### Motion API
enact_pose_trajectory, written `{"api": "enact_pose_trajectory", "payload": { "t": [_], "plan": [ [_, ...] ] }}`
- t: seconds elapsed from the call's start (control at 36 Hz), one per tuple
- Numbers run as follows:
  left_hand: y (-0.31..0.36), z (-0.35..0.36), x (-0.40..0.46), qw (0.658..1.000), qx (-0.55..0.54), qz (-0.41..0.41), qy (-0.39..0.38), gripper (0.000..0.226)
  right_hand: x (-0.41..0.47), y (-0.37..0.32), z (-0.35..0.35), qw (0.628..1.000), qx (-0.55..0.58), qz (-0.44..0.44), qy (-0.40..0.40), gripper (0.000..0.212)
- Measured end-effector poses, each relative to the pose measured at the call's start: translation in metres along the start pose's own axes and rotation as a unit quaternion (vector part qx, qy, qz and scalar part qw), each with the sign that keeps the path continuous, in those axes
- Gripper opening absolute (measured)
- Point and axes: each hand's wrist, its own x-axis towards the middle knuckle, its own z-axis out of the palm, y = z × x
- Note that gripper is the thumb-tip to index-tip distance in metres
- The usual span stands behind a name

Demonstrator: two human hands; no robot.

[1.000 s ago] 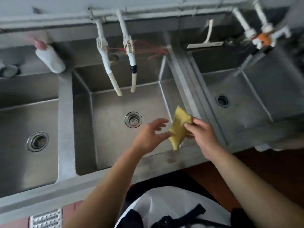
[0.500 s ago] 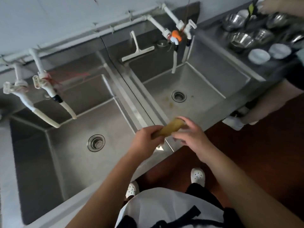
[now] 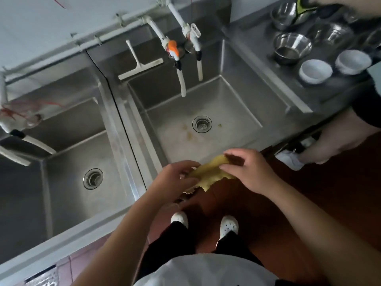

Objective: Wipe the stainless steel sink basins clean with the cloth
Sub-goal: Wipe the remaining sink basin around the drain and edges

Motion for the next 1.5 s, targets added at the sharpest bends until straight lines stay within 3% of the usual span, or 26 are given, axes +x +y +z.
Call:
{"api": "enact_pose_trajectory", "payload": {
  "t": [0.19,0.31,0.42,0.58,0.64,0.69,0.78,0.83,0.89,0.97,1.03,1.17,1.39,1.44,1.5],
  "plan": [
    [0.023,0.015,0.038,1.0,0.01,0.025,0.011,0.058,0.046,0.0,-0.024,0.998,-0.038,-0.036,-0.021,0.025],
    [0.043,0.02,0.081,0.993,-0.101,0.061,0.023,0.033,0.068,-0.002,-0.042,0.999,-0.034,-0.024,0.004,0.02],
    [0.057,0.023,0.126,0.98,-0.194,0.049,0.005,0.02,0.089,0.006,-0.074,0.998,0.006,0.052,0.046,0.026],
    [0.072,0.022,0.172,0.968,-0.248,0.031,-0.028,0.02,0.114,0.03,-0.106,0.978,0.145,0.15,-0.019,0.057],
    [0.076,0.019,0.18,0.961,-0.275,0.012,-0.036,0.02,0.122,0.034,-0.105,0.964,0.192,0.185,0.006,0.061],
    [0.076,0.019,0.187,0.954,-0.3,-0.012,-0.017,0.018,0.132,0.035,-0.103,0.961,0.167,0.201,0.084,0.056],
    [0.075,0.022,0.199,0.948,-0.301,-0.064,0.085,0.022,0.149,0.03,-0.099,0.964,0.13,0.18,0.148,0.024],
    [0.076,0.024,0.204,0.942,-0.278,-0.102,0.16,0.024,0.161,0.025,-0.094,0.976,0.124,0.152,0.096,0.016],
    [0.083,0.026,0.208,0.944,-0.228,-0.12,0.206,0.023,0.174,0.022,-0.085,0.975,0.16,0.153,-0.027,0.027],
    [0.098,0.03,0.208,0.953,-0.168,-0.127,0.218,0.027,0.193,0.019,-0.073,0.924,0.28,0.195,-0.173,0.032],
    [0.106,0.033,0.205,0.959,-0.149,-0.144,0.192,0.03,0.206,0.022,-0.068,0.906,0.315,0.212,-0.188,0.02],
    [0.103,0.021,0.199,0.944,-0.19,-0.218,0.161,0.051,0.241,0.037,-0.055,0.883,0.319,0.242,-0.245,0.027],
    [0.071,-0.003,0.191,0.921,-0.259,-0.265,0.119,0.058,0.267,0.052,-0.003,0.835,0.319,0.323,-0.31,0.023],
    [0.061,-0.013,0.191,0.926,-0.234,-0.264,0.135,0.051,0.275,0.059,0.01,0.816,0.329,0.364,-0.305,0.024],
    [0.044,-0.027,0.191,0.936,-0.127,-0.274,0.181,0.045,0.285,0.068,0.021,0.794,0.342,0.404,-0.298,0.024]
  ]
}}
